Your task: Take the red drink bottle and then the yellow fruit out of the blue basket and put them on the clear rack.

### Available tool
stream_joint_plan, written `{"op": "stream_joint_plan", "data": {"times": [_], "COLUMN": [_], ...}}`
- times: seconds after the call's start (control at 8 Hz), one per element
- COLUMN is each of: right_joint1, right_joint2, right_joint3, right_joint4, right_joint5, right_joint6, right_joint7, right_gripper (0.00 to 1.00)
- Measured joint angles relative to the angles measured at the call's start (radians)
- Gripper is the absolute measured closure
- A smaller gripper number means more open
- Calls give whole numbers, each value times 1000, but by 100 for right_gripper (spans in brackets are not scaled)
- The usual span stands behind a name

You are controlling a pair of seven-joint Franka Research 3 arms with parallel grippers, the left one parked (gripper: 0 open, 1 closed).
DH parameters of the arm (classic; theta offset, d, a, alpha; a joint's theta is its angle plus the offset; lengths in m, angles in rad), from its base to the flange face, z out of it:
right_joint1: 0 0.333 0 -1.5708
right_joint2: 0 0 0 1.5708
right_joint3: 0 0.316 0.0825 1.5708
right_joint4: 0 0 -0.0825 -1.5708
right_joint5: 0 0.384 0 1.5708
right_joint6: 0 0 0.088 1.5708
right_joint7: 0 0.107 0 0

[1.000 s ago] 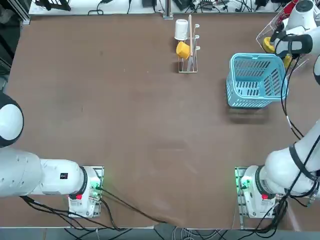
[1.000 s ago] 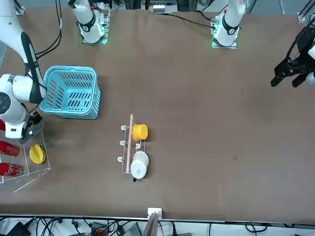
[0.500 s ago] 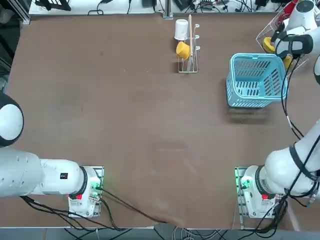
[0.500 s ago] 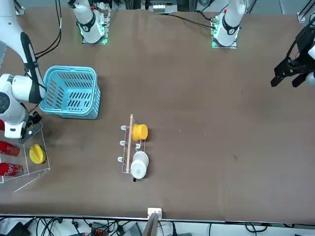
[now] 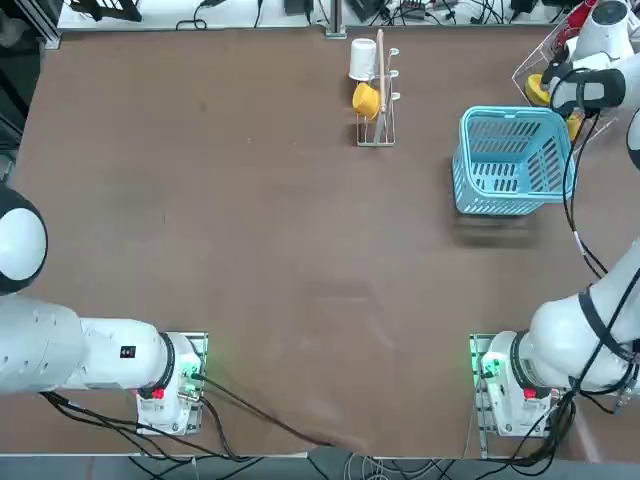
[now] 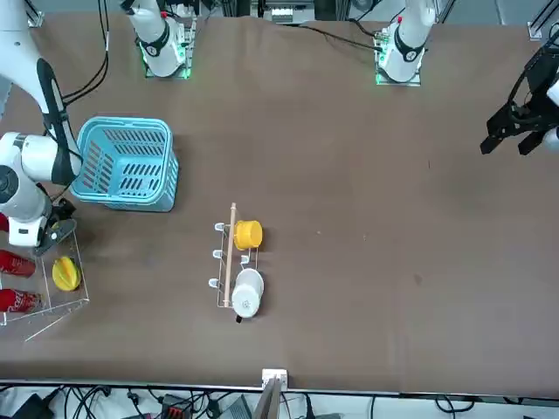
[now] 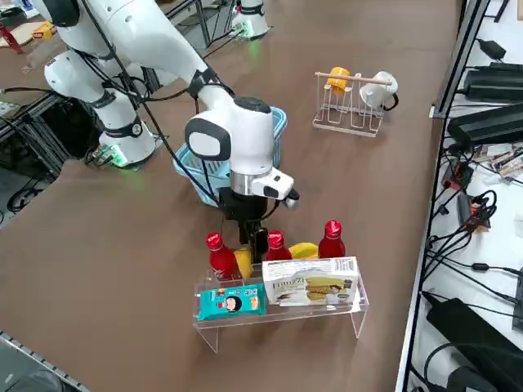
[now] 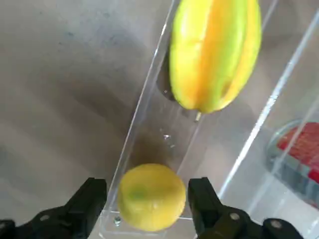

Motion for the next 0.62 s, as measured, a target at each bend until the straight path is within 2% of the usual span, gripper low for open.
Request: {"op": "stream_joint_plan", "data": {"times": [0.25, 0.62], "right_joint1": [3, 51], "right_joint2": [-15, -101], "right_joint3": [12, 29], "right_joint4": [27, 88], "right_joint5": [42, 241], "right_joint6": [-39, -200], "right_joint7": [3, 12], "right_gripper": [0, 0]}}
